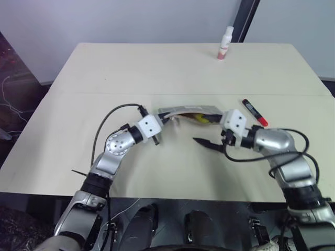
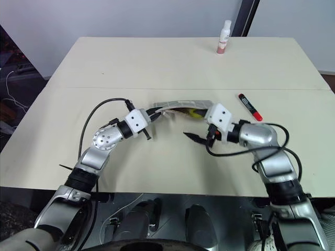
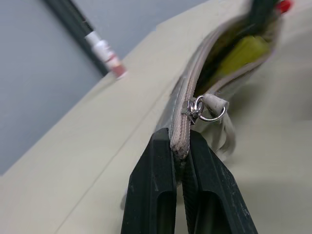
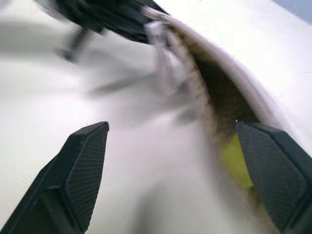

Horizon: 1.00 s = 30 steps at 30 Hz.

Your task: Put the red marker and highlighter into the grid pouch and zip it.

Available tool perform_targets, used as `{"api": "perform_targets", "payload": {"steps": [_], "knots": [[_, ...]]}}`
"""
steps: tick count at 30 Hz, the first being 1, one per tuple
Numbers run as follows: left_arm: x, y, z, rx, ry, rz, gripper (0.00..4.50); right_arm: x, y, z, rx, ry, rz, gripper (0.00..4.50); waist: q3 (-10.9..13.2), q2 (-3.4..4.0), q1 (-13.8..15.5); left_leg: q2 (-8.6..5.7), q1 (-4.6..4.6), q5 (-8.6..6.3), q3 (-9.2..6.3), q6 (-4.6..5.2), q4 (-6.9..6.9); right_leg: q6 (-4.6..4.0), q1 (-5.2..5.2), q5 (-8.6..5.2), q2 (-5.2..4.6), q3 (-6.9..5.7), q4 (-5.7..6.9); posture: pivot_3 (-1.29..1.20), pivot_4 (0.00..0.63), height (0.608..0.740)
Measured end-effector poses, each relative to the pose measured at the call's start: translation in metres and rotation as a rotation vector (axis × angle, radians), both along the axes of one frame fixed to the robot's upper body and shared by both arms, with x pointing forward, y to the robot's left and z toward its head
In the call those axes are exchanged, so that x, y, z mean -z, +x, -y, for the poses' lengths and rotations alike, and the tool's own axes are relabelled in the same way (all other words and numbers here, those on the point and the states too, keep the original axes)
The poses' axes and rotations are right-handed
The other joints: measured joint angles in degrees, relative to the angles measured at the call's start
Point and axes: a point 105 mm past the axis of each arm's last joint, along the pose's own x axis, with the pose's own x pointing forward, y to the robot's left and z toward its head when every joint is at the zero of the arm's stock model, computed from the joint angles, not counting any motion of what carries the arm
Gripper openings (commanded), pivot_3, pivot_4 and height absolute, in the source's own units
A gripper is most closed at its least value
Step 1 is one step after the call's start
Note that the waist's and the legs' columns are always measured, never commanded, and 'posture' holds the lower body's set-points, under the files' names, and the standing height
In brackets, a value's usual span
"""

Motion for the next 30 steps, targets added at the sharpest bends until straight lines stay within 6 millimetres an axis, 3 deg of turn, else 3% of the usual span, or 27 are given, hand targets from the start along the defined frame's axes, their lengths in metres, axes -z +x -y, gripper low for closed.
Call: {"api": "perform_targets", "payload": {"steps": [4,7,9,12,17,22,25,30], "knots": [[0.000,0.002,-0.003,-0.026,-0.005,0.011,0.00,-0.022,-0.002,0.023,0.129,0.240,0.001,4.40,0.0,0.00,-0.2,-0.01,0.02,0.08,0.02,0.08,0.05,-0.01,0.03,0.18,0.00,0.02,0.00,0.00,0.150,0.740],[0.002,0.004,-0.004,-0.039,-0.001,0.015,0.00,-0.029,0.018,0.049,0.310,0.257,0.028,4.40,0.0,0.00,-0.2,0.00,0.08,0.16,0.02,0.06,0.02,-0.08,0.02,0.27,0.02,0.03,0.00,0.00,0.150,0.740],[0.003,0.004,-0.003,-0.038,0.002,0.015,0.00,-0.021,0.047,0.083,0.536,0.183,0.027,4.40,0.0,0.01,-0.2,-0.01,0.10,0.31,0.03,0.09,-0.01,-0.08,0.01,0.33,0.02,0.03,0.00,0.00,0.150,0.740],[0.005,0.004,-0.002,-0.039,0.013,0.016,0.00,-0.005,0.071,0.126,0.779,0.120,-0.014,4.40,0.0,0.01,0.0,-0.01,0.08,0.40,0.04,0.09,-0.10,-0.08,-0.03,0.35,0.01,0.03,0.00,0.00,0.150,0.740],[0.004,0.004,0.002,-0.031,0.017,0.020,0.00,0.015,0.091,0.157,0.926,0.014,-0.088,4.40,0.0,0.01,-0.2,-0.01,0.05,0.41,0.09,0.10,-0.16,-0.08,-0.07,0.35,0.01,0.04,0.00,0.00,0.150,0.740],[0.005,0.004,0.002,-0.030,0.025,0.023,0.00,0.038,0.096,0.174,1.001,-0.015,-0.211,4.40,0.0,0.01,-0.3,0.00,0.05,0.41,0.09,0.10,-0.14,-0.08,-0.05,0.35,0.03,0.04,0.02,0.00,0.150,0.740],[0.005,0.003,0.000,-0.034,0.030,0.025,0.00,0.040,0.096,0.177,1.016,0.029,-0.282,3.60,0.0,0.03,-0.3,0.00,0.06,0.41,0.09,0.10,-0.11,-0.07,-0.03,0.36,0.03,0.05,0.02,0.00,0.150,0.740],[0.004,0.002,0.001,-0.033,0.030,0.029,0.00,0.040,0.091,0.167,0.953,0.054,-0.321,0.93,0.0,0.03,-0.1,-0.01,0.04,0.41,0.09,0.10,-0.11,-0.07,-0.03,0.36,0.01,0.05,0.02,0.00,0.150,0.740]]}}
